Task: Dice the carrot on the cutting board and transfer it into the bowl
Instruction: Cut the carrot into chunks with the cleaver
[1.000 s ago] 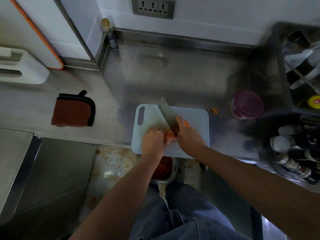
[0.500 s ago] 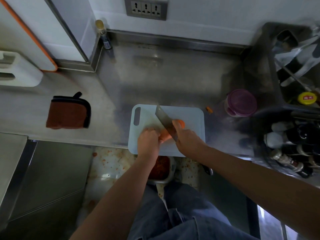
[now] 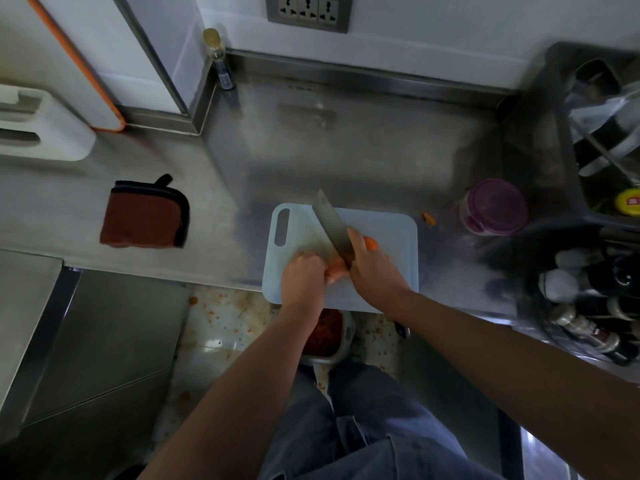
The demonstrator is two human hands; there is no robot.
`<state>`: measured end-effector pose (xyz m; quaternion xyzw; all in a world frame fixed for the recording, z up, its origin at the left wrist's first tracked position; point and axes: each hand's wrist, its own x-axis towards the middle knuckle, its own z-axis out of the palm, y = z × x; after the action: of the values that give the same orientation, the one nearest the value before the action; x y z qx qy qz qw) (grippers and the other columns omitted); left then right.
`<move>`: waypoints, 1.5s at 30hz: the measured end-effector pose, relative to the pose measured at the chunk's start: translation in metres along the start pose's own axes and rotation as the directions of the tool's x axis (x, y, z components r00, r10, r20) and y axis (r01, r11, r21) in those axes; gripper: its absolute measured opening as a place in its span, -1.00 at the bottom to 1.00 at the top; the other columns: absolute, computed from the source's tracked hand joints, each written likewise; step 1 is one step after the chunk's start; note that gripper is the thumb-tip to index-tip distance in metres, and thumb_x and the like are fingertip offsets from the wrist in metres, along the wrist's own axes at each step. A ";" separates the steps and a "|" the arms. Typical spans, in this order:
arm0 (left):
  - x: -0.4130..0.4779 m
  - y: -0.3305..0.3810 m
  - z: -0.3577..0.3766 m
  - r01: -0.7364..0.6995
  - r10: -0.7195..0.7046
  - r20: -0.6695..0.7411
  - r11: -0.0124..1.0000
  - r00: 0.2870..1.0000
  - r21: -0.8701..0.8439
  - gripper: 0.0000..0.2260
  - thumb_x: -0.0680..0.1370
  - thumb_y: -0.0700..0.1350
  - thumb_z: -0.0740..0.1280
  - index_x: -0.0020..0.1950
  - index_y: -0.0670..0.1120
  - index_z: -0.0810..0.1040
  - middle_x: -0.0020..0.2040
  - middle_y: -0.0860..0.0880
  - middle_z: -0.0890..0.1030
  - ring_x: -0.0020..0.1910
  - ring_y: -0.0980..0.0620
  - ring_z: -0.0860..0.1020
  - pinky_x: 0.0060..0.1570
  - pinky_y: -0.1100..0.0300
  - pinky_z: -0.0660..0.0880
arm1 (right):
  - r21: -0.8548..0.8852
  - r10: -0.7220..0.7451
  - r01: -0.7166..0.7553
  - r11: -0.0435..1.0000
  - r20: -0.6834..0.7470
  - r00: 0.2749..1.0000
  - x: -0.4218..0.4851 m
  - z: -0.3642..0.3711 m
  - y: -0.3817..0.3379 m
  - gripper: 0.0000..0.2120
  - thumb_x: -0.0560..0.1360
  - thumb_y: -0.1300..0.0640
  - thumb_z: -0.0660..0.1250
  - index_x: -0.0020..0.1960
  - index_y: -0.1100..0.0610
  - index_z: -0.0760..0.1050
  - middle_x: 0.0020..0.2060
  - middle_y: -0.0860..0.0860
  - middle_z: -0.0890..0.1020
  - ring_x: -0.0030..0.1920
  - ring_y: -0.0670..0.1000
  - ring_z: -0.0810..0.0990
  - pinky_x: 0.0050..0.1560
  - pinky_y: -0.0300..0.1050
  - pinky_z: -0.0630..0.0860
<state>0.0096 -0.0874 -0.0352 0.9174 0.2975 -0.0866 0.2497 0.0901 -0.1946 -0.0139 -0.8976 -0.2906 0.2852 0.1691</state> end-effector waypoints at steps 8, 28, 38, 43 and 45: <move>0.000 0.001 -0.002 0.000 0.000 -0.001 1.000 1.000 0.020 -0.85 0.55 -0.05 0.36 0.06 -0.07 0.64 0.03 -0.01 0.57 0.10 0.01 0.49 0.03 0.21 0.39 | -0.069 -0.081 0.084 0.994 0.043 0.996 -0.013 -0.012 0.003 -0.51 0.61 0.21 0.12 0.47 -0.01 0.01 0.07 0.14 0.50 -0.17 0.14 0.54 -0.13 0.11 0.55; -0.001 -0.002 0.000 -0.005 0.005 -0.021 1.000 1.000 0.011 -0.81 0.56 0.01 0.30 -0.08 -0.04 0.65 -0.14 0.01 0.53 -0.05 0.04 0.46 -0.16 0.24 0.30 | -0.003 0.003 -0.003 1.000 0.023 1.000 0.000 0.005 -0.002 -0.42 0.60 0.25 0.10 0.51 -0.08 -0.04 0.23 0.23 0.43 0.03 0.27 0.54 -0.04 0.15 0.50; -0.003 0.001 -0.003 -0.041 0.041 -0.024 0.999 0.999 0.017 -0.84 0.56 -0.02 0.34 0.07 -0.04 0.63 0.02 0.00 0.58 0.09 0.02 0.49 0.08 0.20 0.41 | -0.028 -0.054 0.056 0.998 0.064 0.996 -0.020 -0.008 0.004 -0.53 0.61 0.17 0.10 0.42 -0.11 -0.01 -0.22 0.14 0.54 -0.30 0.14 0.55 -0.21 0.18 0.58; -0.003 0.002 -0.006 -0.045 0.047 -0.042 0.998 0.998 0.040 -0.82 0.56 0.00 0.35 0.05 -0.06 0.63 0.01 -0.02 0.59 0.09 0.00 0.51 0.05 0.19 0.43 | -0.030 -0.017 0.021 0.999 0.113 0.993 -0.024 -0.007 0.003 -0.43 0.56 0.25 0.12 0.42 -0.14 -0.05 -0.23 0.07 0.49 -0.28 0.09 0.55 -0.18 0.13 0.59; -0.003 0.003 -0.008 -0.029 0.029 -0.027 0.999 0.999 0.017 -0.80 0.56 0.04 0.34 0.01 -0.08 0.64 -0.03 -0.03 0.59 0.06 0.00 0.51 -0.02 0.19 0.40 | -0.055 -0.017 0.024 0.998 0.131 0.991 -0.024 -0.005 0.001 -0.40 0.55 0.27 0.12 0.43 -0.14 -0.07 -0.18 0.07 0.49 -0.24 0.08 0.55 -0.15 0.10 0.58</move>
<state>0.0091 -0.0872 -0.0256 0.9247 0.2869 -0.0728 0.2394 0.0775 -0.2112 -0.0007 -0.8785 -0.3181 0.3331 0.1272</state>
